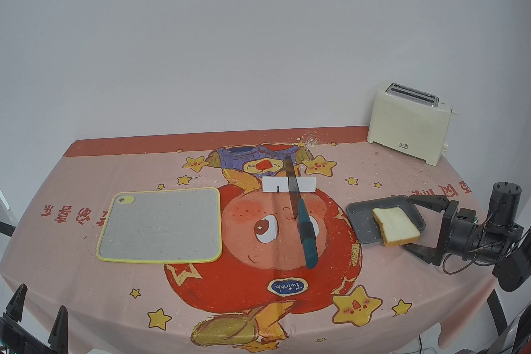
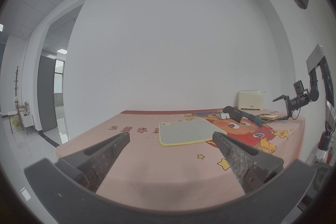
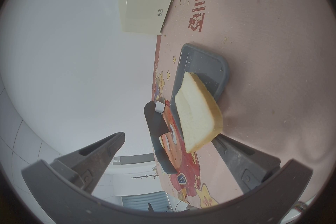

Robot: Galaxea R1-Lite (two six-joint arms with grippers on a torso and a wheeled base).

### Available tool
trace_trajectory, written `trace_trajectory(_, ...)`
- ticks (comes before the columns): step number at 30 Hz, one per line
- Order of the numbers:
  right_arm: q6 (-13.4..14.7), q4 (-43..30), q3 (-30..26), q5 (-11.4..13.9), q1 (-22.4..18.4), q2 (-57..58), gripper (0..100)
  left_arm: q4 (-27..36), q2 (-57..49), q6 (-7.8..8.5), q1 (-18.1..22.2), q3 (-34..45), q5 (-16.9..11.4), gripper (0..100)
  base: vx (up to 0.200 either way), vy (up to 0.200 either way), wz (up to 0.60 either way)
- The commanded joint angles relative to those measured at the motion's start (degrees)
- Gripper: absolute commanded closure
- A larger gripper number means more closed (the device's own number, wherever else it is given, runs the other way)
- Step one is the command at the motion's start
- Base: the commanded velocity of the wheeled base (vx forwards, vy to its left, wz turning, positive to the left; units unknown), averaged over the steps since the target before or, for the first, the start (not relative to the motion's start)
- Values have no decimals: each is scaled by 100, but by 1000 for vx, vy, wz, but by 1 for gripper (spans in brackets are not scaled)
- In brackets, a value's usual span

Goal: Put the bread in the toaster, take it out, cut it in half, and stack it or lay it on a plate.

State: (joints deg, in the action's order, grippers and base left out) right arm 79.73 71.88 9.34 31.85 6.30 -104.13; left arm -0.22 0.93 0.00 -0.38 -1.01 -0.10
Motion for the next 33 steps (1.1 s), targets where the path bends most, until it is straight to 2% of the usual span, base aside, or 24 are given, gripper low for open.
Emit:
trace_trajectory(1, -1, 46, -2, 5, -6, -169, 0, -4, -22, 0, 3, 101, 1, 0, 0, 0, 0)
trace_trajectory(15, 8, 433, -2, -13, 11, -397, 0, -4, -22, 0, 3, 101, 1, 0, 0, 0, 0)
trace_trajectory(19, 157, 433, -29, -13, 11, -397, 0, -4, -22, 0, 3, 101, 1, 0, 0, 0, 0)
trace_trajectory(20, 184, 433, -37, -13, 11, -406, 100, -4, -22, 0, 3, 101, 1, 0, 0, 0, 0)
trace_trajectory(33, 113, 424, -354, -39, 205, -696, 100, -4, -22, 0, 3, 101, 1, 0, 0, 0, 0)
